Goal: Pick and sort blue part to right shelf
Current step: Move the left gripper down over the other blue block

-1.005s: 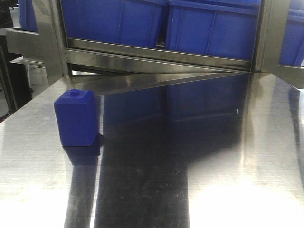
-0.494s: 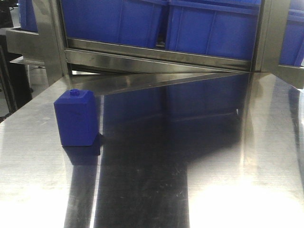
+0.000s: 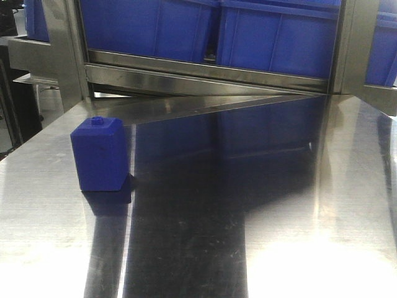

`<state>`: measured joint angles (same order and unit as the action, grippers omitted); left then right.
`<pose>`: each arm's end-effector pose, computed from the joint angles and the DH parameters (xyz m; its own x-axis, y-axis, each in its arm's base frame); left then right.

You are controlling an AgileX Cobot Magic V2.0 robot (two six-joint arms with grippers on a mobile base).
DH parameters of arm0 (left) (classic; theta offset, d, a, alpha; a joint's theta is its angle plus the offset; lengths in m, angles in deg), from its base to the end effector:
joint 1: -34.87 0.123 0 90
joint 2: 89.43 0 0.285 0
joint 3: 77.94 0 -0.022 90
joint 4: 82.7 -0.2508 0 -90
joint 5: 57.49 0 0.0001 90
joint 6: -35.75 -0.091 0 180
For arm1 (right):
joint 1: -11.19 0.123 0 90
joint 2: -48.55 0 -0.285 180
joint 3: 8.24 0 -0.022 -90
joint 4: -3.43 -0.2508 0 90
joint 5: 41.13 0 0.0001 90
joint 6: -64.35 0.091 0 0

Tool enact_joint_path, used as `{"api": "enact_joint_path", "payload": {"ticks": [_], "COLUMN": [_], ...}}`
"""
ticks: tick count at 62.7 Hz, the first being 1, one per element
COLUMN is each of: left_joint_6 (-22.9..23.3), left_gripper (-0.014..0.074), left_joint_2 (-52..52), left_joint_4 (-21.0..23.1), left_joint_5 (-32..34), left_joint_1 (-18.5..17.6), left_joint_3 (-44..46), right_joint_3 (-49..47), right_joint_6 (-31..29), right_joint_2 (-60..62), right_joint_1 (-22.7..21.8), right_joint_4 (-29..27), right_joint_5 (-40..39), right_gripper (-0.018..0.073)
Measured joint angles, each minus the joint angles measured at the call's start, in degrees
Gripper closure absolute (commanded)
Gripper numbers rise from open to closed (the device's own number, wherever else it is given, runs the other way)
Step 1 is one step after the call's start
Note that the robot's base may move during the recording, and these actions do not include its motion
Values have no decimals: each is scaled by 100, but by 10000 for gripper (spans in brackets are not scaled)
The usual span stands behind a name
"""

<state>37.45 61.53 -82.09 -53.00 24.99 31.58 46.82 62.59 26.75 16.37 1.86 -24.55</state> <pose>0.0911 -0.0158 0.2335 -0.0932 -0.0246 -0.9953 0.1671 0.9851 -0.0400 0.0651 0.0066 0.3017 -0.0592 -0.0098 -0.9982 -0.0983 0.9951 -0.0040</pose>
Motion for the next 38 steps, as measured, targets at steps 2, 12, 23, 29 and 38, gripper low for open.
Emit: {"api": "enact_joint_path", "payload": {"ticks": [2, 12, 23, 29, 38], "left_joint_6": [0, 0, 0, 0, 0], "left_gripper": [473, 473, 473, 473, 473], "left_joint_2": [-221, -1248, -2425, -3053, -3752], "left_joint_4": [-61, -660, -775, -514, -281], "left_joint_5": [169, 809, 898, 877, 548], "left_joint_1": [-78, -607, -1159, -1322, -1402], "left_joint_3": [62, 540, 1329, 1790, 2422], "right_joint_3": [0, 0, 0, 0, 0], "right_joint_6": [0, 0, 0, 0, 0], "right_joint_2": [0, 0, 0, 0, 0], "right_joint_1": [0, 0, 0, 0, 0], "right_joint_4": [0, 0, 0, 0, 0], "right_joint_5": [0, 0, 0, 0, 0], "right_gripper": [187, 187, 187, 187, 187]}}
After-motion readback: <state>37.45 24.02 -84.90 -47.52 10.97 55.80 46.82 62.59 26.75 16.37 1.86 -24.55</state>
